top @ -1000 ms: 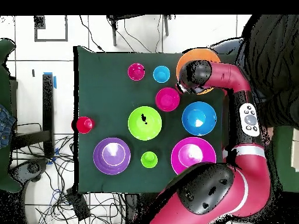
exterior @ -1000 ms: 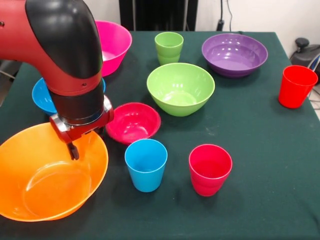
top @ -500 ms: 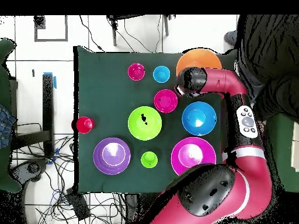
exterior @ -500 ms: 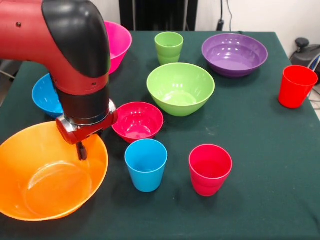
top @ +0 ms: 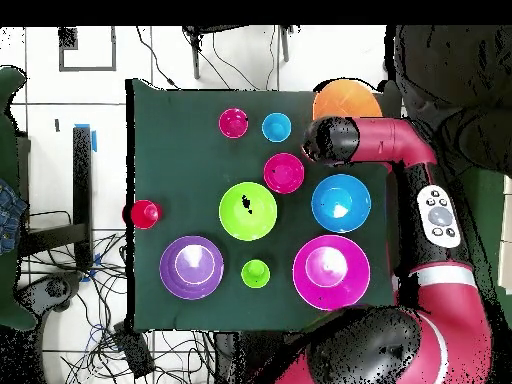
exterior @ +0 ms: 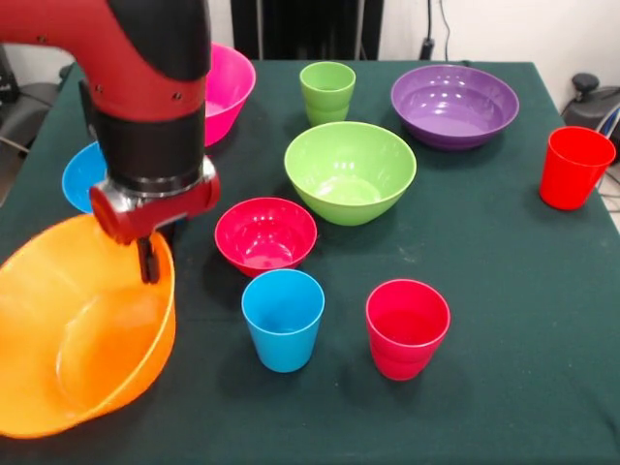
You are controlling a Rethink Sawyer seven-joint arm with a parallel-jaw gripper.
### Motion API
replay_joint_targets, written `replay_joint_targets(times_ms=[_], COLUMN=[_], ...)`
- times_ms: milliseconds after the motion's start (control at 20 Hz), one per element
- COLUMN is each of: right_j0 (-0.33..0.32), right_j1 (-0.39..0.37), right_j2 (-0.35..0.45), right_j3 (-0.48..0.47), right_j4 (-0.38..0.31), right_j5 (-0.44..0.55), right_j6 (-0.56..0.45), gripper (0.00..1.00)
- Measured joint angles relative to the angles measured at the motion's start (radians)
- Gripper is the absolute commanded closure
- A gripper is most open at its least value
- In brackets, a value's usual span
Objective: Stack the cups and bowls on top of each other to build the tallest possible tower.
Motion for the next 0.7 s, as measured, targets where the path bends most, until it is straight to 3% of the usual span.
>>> replay_joint_targets(times_ms=[250,700], right_j0=[0.012,0.097], right_j1=[-0.070,-0.157], right_j2=[-0.028,-0.094], right_j3=[0.086,0.106], right_j4=[-0.001,-0.016], right_j5=[0.000,0.000], right_j6=[0.000,0.000], gripper=[1.00,1.00])
